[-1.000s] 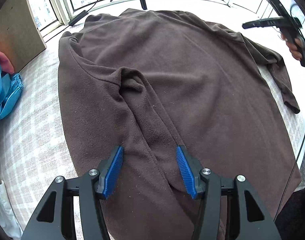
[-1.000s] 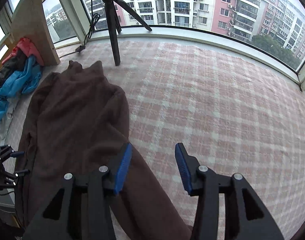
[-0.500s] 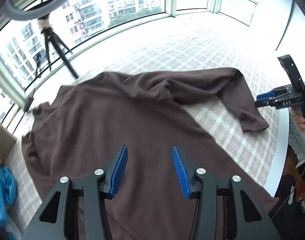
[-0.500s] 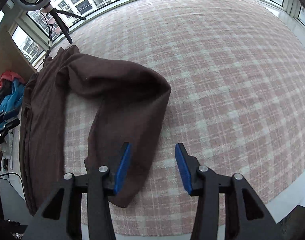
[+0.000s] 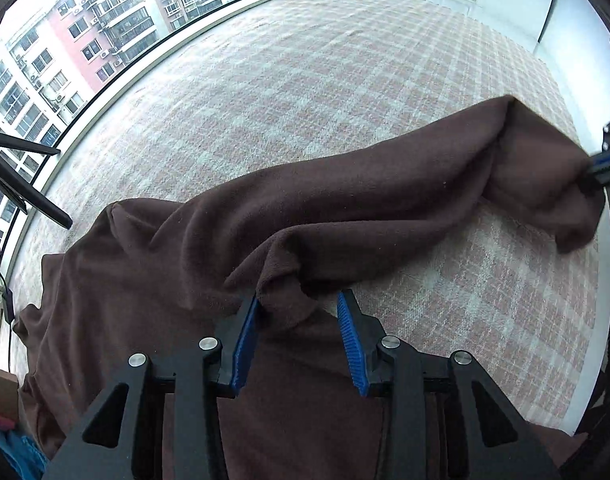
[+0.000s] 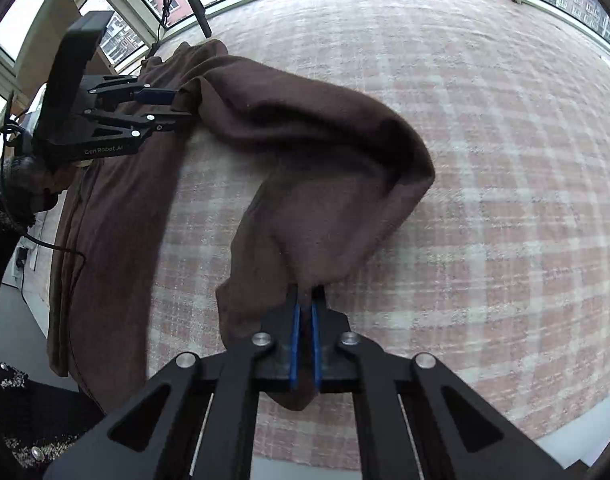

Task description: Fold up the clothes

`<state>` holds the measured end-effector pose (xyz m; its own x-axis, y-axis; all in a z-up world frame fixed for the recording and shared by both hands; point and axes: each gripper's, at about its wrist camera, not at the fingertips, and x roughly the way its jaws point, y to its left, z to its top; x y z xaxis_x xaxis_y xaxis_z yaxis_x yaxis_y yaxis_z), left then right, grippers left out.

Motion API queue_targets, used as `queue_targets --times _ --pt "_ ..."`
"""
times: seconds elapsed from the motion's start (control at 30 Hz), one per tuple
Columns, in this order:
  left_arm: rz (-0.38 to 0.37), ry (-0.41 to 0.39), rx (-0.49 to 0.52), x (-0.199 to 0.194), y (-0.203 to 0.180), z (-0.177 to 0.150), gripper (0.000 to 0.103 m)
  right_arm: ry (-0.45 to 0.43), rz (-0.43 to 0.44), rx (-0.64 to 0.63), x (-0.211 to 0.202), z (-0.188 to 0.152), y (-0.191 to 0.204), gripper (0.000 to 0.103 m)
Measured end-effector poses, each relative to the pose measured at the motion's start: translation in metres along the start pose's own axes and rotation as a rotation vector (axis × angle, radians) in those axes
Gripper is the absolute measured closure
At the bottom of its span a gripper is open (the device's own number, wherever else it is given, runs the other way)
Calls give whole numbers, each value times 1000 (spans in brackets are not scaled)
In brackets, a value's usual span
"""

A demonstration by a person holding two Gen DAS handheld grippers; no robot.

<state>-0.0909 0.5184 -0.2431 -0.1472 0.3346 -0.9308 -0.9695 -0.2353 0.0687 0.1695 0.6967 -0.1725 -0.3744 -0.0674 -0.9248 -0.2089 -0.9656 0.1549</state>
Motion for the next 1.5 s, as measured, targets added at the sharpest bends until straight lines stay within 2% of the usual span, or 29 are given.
queue_targets --times 0.07,0.13,0.2,0.27,0.3,0.4,0.43,0.6,0.87,0.9,0.93,0.97,1.0,1.03,1.1,1.23,1.33,1.4,1.43,1.47,1.5 --pt "-26 6 7 -2 0 -1 67 -52 -209 -38 -42 9 -31 98" --pt "-78 -1 19 -9 -1 -3 67 -75 -309 3 -58 16 -56 93" --pt "-102 -16 32 -19 -2 -2 67 -94 -385 51 -70 22 -78 62" --pt "-123 -33 47 -29 -3 0 67 -113 -461 99 -82 28 -101 62" --pt "-141 -43 54 -33 -2 3 67 -121 -457 111 -82 26 -104 61" --pt "-102 -95 61 -45 15 18 63 -116 -329 187 -55 17 -103 60" --pt "-88 -84 65 -39 22 22 63 -110 -315 204 -43 16 -104 60" --pt "-18 -27 85 -4 57 41 65 -95 -303 291 2 11 -112 60" --pt "94 65 115 52 112 70 65 -62 -295 346 18 14 -170 60" --pt "90 40 132 51 111 70 67 -66 -282 356 19 15 -176 60" --pt "78 35 145 51 108 68 74 -73 -270 364 19 17 -181 60" --pt "67 31 158 51 106 67 94 -79 -258 372 20 18 -186 60" --pt "55 26 171 51 103 65 103 -84 -254 375 18 18 -189 60" --pt "43 22 184 51 100 63 103 -88 -253 375 17 17 -192 60" --pt "92 19 201 50 94 62 103 -94 -243 365 13 15 -195 53" --pt "67 -48 102 35 106 65 103 -102 -214 283 12 13 -188 50" --pt "67 -64 61 28 118 67 103 -117 -170 188 22 21 -174 50" --pt "82 -47 64 32 117 67 103 -115 -172 131 30 28 -162 51" --pt "87 -36 68 35 114 67 103 -101 -184 118 34 30 -158 60" --pt "88 -36 72 36 113 65 103 -81 -193 125 35 31 -155 94" --pt "88 -36 76 36 111 63 103 -83 -194 147 30 30 -154 99"
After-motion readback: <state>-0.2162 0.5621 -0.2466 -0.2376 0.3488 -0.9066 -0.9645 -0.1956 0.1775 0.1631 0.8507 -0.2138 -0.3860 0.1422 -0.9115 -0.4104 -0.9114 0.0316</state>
